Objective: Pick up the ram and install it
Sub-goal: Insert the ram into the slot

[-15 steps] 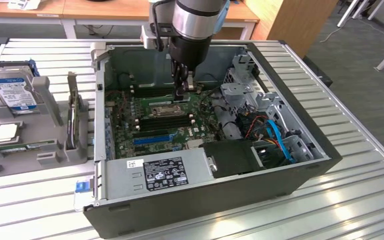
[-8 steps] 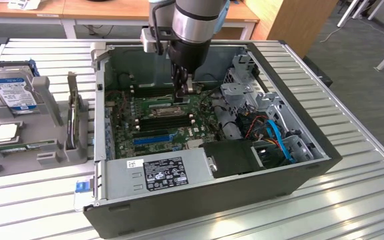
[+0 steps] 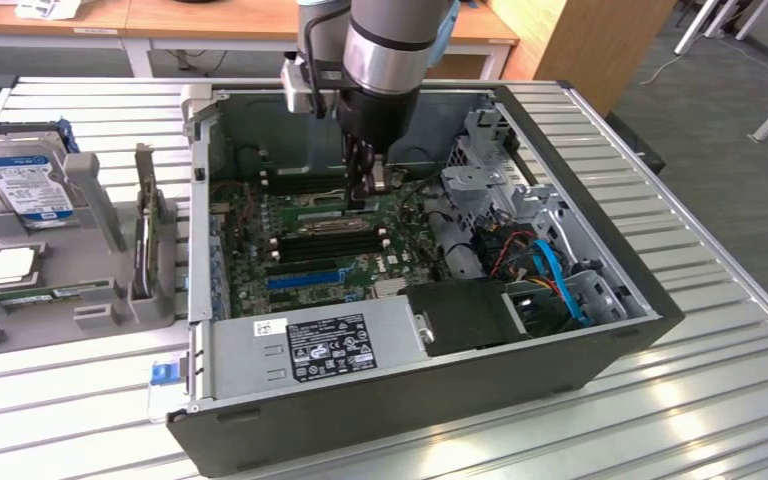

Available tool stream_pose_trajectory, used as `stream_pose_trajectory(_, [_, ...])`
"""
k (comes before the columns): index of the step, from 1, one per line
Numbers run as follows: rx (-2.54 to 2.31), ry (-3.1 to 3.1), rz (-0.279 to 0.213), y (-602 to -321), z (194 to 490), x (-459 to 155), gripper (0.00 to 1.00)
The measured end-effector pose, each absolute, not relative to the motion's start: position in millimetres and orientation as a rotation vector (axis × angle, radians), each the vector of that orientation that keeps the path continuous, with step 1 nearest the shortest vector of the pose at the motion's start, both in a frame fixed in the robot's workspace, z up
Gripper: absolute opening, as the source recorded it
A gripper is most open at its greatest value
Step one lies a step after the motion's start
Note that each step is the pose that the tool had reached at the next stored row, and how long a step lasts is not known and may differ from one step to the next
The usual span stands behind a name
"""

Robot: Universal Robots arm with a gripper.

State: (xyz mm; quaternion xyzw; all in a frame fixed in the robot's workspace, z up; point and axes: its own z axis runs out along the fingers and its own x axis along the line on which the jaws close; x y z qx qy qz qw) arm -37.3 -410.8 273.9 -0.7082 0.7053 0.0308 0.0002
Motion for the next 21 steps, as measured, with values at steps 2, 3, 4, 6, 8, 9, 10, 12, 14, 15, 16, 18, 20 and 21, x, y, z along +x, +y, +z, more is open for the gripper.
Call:
stream_pose_trajectory(2, [-2.225,2.216,0.097,-410.8,272.2,-37.3,0.12])
stream_pose_trajectory(3, [-2.225,2.216,0.097,-410.8,271.5,-37.3,0.12])
stream_pose_trajectory(4, [-2.225,2.216,0.097,-410.8,270.8,-37.4,0.12])
stream_pose_trajectory(6, [-2.225,2.215,0.097,-410.8,269.4,-37.3,0.12])
stream_pose_trajectory(8, [-2.225,2.216,0.097,-410.8,268.2,-37.4,0.12])
stream_pose_trajectory(9, [-2.224,2.216,0.097,-410.8,267.7,-37.3,0.12])
stream_pose_trajectory(10, [-2.224,2.216,0.097,-410.8,267.3,-37.3,0.12])
stream_pose_trajectory(12, [-2.222,2.219,0.097,-410.9,266.8,-37.4,0.12])
stream_pose_trajectory(14, [-2.221,2.220,0.097,-410.9,266.6,-37.4,0.12])
stream_pose_trajectory(15, [-2.221,2.220,0.097,-410.8,266.5,-37.3,0.12])
stream_pose_trajectory(16, [-2.221,2.219,0.097,-410.8,266.4,-37.3,0.12])
stream_pose_trajectory(18, [-2.220,2.220,0.097,-410.9,266.5,-37.3,0.12])
stream_pose_trajectory(20, [-2.214,2.226,0.097,-410.8,266.4,-37.3,0.12])
stream_pose_trajectory(21, [-2.209,2.230,0.097,-410.8,266.4,-37.3,0.12])
